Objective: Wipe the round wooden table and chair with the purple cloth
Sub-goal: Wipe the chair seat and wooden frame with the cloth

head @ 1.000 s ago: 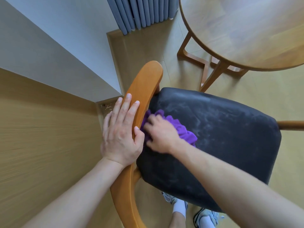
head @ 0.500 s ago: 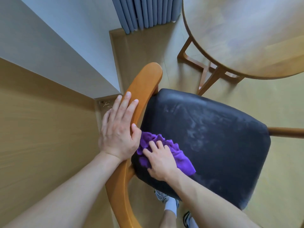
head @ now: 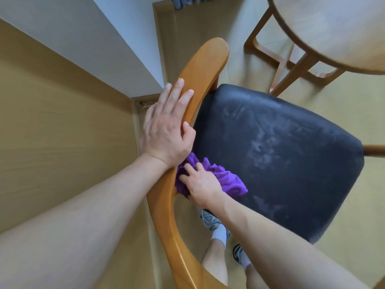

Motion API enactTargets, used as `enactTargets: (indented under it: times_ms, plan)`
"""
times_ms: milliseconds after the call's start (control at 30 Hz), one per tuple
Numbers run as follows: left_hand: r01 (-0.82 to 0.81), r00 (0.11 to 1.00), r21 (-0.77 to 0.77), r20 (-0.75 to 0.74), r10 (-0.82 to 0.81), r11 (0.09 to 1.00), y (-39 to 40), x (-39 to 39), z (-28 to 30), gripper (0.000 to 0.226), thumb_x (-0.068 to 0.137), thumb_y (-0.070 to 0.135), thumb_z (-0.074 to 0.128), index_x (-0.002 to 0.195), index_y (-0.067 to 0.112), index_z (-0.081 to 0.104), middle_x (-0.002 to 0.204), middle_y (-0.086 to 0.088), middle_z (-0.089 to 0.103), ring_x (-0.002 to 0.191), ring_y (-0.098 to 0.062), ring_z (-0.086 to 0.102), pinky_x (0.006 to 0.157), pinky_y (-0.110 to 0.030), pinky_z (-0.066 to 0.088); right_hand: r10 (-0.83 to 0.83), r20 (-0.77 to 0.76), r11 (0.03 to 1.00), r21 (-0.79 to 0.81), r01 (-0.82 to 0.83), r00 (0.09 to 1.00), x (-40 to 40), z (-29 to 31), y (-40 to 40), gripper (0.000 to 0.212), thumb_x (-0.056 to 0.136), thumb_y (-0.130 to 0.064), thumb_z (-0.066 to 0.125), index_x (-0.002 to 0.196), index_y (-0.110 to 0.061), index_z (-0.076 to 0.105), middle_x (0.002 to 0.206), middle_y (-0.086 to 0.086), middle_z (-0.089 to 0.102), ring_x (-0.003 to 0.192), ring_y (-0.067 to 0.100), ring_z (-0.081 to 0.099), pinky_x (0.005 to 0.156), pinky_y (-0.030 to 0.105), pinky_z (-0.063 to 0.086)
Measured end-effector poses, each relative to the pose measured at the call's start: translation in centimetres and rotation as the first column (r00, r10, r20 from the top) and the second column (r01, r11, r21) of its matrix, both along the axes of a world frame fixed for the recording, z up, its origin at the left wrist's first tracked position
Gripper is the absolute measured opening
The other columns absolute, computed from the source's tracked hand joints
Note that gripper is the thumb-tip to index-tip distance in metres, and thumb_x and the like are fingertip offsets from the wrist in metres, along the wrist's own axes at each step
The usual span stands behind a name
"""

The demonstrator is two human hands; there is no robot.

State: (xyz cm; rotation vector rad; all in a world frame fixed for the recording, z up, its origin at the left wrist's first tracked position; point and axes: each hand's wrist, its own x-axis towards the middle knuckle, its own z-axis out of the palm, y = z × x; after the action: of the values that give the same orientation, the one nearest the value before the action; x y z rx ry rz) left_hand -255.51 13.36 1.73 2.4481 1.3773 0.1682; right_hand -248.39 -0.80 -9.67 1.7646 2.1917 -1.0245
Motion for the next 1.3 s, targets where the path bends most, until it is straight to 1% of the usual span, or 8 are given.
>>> enactTargets:
  times_ms: [133, 367, 567, 767, 900, 1000, 1067, 1300]
  plan:
    - [0.001, 1.0, -0.003, 0.001, -0.001, 1.0, -0.1, 0.0, 0.0, 0.068, 0.091, 0.026, 0.044, 0.158, 0.025, 0.032, 0.171, 0.003, 0.018, 0.158, -0.018, 0.013, 0.122, -0.043, 0.022, 0.204, -0.023, 0.972, -0.113, -0.205, 0.979, 2.0, 0.9, -1.4, 0.02, 0.088, -0.029, 0.064, 0.106, -0.024, 0.071, 0.115, -0.002, 0.046, 0.103, 0.025, 0.049, 0.061, 0.035, 0.04]
    - [0.012, 0.999, -0.001, -0.04, -0.012, 1.0, 0.0, 0.0, -0.1, 0.065, 0.095, 0.033, 0.041, 0.159, 0.027, 0.029, 0.171, 0.002, 0.017, 0.158, -0.021, 0.013, 0.123, -0.048, 0.02, -0.174, 0.004, 0.979, 0.106, 0.172, 0.985, 2.7, 1.2, 4.4, 0.059, 0.084, -0.031, 0.069, 0.14, -0.025, 0.052, 0.142, 0.005, 0.043, 0.111, 0.028, 0.045, 0.066, 0.037, 0.05]
    - [-0.01, 0.999, 0.017, -0.032, 0.01, 1.0, 0.0, -0.2, -0.3, 0.067, 0.093, 0.031, 0.043, 0.158, 0.028, 0.031, 0.171, 0.004, 0.018, 0.158, -0.019, 0.014, 0.122, -0.048, 0.023, 0.13, 0.035, 0.991, 0.025, -0.131, 0.991, 0.0, 0.0, -2.0, 0.033, 0.095, -0.024, 0.061, 0.128, -0.024, 0.057, 0.142, 0.002, 0.039, 0.117, 0.029, 0.042, 0.064, 0.037, 0.036]
    - [-0.009, 0.997, 0.043, -0.08, 0.013, 0.999, -0.2, 0.1, -0.2, 0.066, 0.095, 0.029, 0.046, 0.158, 0.029, 0.028, 0.171, 0.004, 0.017, 0.157, -0.02, 0.014, 0.123, -0.044, 0.017, 0.423, 0.004, 0.878, -0.249, -0.409, 0.906, 6.2, 0.7, -9.4, 0.027, 0.087, -0.028, 0.067, 0.113, -0.026, 0.067, 0.122, -0.002, 0.042, 0.102, 0.025, 0.048, 0.058, 0.036, 0.038]
    - [0.007, 0.991, 0.057, -0.135, 0.001, 0.998, -0.3, 0.2, -0.2, 0.066, 0.096, 0.03, 0.043, 0.159, 0.027, 0.025, 0.172, 0.002, 0.014, 0.158, -0.023, 0.014, 0.124, -0.048, 0.019, 0.064, -0.063, 0.99, -0.122, -0.071, 0.996, 10.7, 1.4, -7.0, 0.02, 0.08, -0.036, 0.062, 0.096, -0.026, 0.066, 0.106, -0.004, 0.042, 0.094, 0.025, 0.05, 0.057, 0.032, 0.035]
    - [0.029, 0.985, 0.067, -0.169, -0.018, 0.997, -0.1, 0.4, 0.0, 0.065, 0.097, 0.035, 0.038, 0.16, 0.025, 0.023, 0.172, -0.002, 0.014, 0.158, -0.027, 0.014, 0.124, -0.052, 0.018, -0.25, -0.078, 0.96, 0.109, 0.258, 0.965, 13.6, 0.6, -2.5, 0.043, 0.076, -0.031, 0.066, 0.118, -0.023, 0.06, 0.126, 0.003, 0.044, 0.103, 0.031, 0.049, 0.056, 0.032, 0.036]
    - [0.043, 0.982, 0.072, -0.188, -0.029, 0.996, -0.1, 0.5, 0.1, 0.065, 0.097, 0.035, 0.038, 0.16, 0.024, 0.022, 0.172, -0.003, 0.012, 0.158, -0.028, 0.013, 0.125, -0.053, 0.017, -0.334, -0.062, 0.934, 0.113, 0.339, 0.941, 13.9, -0.1, -0.3, 0.057, 0.079, -0.029, 0.066, 0.134, -0.026, 0.052, 0.142, 0.008, 0.038, 0.111, 0.035, 0.047, 0.06, 0.034, 0.04]
    - [0.083, 0.959, 0.087, -0.279, -0.056, 0.993, -0.3, 0.9, 0.7, 0.071, 0.095, 0.035, 0.041, 0.16, 0.02, 0.018, 0.172, -0.006, 0.009, 0.158, -0.029, 0.009, 0.128, -0.052, 0.011, 0.132, -0.001, 0.979, -0.154, -0.131, 0.991, 13.2, -0.6, -7.4, 0.059, 0.082, -0.035, 0.067, 0.135, -0.032, 0.041, 0.131, 0.003, 0.035, 0.106, 0.033, 0.048, 0.065, 0.037, 0.042]
